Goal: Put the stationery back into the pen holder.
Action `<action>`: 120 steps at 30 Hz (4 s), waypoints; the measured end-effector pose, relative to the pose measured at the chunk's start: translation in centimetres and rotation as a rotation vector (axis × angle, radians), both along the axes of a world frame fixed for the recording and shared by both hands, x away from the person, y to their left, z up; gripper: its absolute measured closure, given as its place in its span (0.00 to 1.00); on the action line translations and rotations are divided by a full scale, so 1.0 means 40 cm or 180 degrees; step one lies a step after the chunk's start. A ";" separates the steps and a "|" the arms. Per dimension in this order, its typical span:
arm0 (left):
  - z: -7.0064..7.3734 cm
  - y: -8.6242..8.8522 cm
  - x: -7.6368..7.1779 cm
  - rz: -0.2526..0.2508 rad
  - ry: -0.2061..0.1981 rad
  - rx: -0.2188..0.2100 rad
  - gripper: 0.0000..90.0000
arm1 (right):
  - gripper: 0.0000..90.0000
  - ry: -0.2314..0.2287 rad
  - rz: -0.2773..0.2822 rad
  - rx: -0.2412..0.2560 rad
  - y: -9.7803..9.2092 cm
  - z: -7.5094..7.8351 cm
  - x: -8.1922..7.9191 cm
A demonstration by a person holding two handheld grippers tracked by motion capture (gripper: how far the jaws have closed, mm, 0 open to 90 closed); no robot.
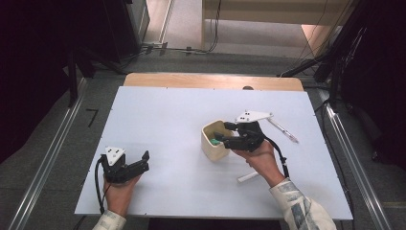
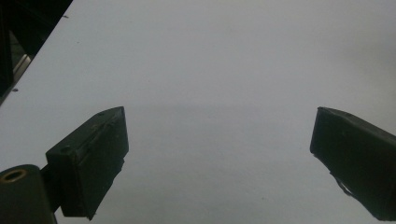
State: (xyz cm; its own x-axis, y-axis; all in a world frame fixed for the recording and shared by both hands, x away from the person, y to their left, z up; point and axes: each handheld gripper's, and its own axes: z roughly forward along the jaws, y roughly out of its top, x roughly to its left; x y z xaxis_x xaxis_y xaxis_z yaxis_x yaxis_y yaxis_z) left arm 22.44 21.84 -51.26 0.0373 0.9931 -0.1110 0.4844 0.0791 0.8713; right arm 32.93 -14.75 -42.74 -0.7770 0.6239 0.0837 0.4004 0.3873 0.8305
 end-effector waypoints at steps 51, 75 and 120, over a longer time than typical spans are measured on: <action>-0.001 -0.002 0.001 -0.0011 0.0031 0.0022 0.06 | 0.32 -0.0038 -0.0732 0.0033 -0.206 -0.036 0.048; -0.001 -0.002 0.001 -0.0009 0.0030 0.0017 0.06 | 0.33 0.0009 -0.1175 -0.0161 -0.297 -0.082 0.105; -0.002 -0.001 0.001 -0.0005 0.0026 0.0011 0.06 | 0.37 0.0360 -0.1740 -0.0554 -0.426 -0.182 0.188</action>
